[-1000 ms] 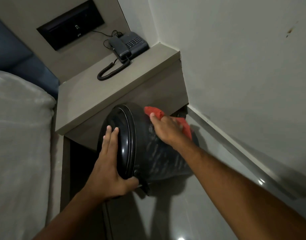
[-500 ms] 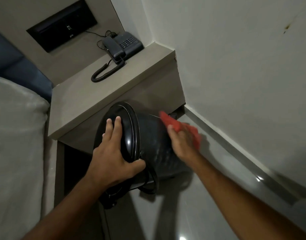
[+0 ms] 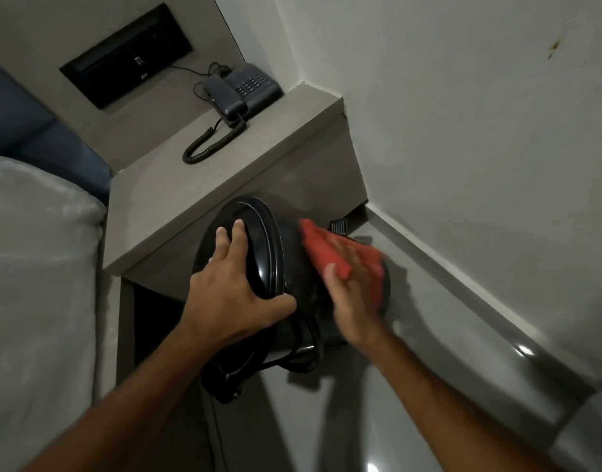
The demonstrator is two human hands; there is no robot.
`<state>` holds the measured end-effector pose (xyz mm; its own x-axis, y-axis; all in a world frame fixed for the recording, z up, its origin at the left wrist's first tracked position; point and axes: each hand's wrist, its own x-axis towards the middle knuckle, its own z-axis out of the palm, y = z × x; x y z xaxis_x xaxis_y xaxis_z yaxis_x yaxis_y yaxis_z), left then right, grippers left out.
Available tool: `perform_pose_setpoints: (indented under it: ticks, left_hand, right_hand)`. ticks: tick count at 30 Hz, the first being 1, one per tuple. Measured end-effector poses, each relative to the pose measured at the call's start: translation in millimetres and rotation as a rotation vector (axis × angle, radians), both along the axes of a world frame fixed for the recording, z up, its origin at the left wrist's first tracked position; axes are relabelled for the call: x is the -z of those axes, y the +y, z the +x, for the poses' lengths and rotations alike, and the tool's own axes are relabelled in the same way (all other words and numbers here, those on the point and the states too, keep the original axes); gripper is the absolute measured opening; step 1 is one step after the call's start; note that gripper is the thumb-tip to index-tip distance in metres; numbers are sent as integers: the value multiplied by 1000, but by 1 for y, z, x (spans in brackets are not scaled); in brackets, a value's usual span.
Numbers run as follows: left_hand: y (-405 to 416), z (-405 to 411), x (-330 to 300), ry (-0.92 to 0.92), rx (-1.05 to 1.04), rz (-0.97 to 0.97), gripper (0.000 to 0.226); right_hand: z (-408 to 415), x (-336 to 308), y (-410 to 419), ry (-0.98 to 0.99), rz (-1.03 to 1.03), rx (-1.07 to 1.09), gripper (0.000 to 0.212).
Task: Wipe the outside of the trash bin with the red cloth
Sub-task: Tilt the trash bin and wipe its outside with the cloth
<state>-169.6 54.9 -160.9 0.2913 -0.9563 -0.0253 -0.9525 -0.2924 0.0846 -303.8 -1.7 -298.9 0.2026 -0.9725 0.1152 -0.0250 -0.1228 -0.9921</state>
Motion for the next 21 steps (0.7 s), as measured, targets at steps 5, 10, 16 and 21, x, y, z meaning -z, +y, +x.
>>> perform_pose_setpoints:
  ticks: [5,10,16,21]
  left_hand:
    - [-3,0,-1,-48,-3,31,140]
    - [-11,-4,-1,-81,-9,41,138]
    - [-17,-5,0,-130,-21,27,138]
    - [-16,-5,0,-137,-25,38,139]
  right_hand:
    - [22,4,45,-85,-51,-110,75]
    - [-10,92,65,-51,238,-74,60]
    - [20,46,66,-532,596,-89,99]
    - [34,39,76,-594,609,-73,116]
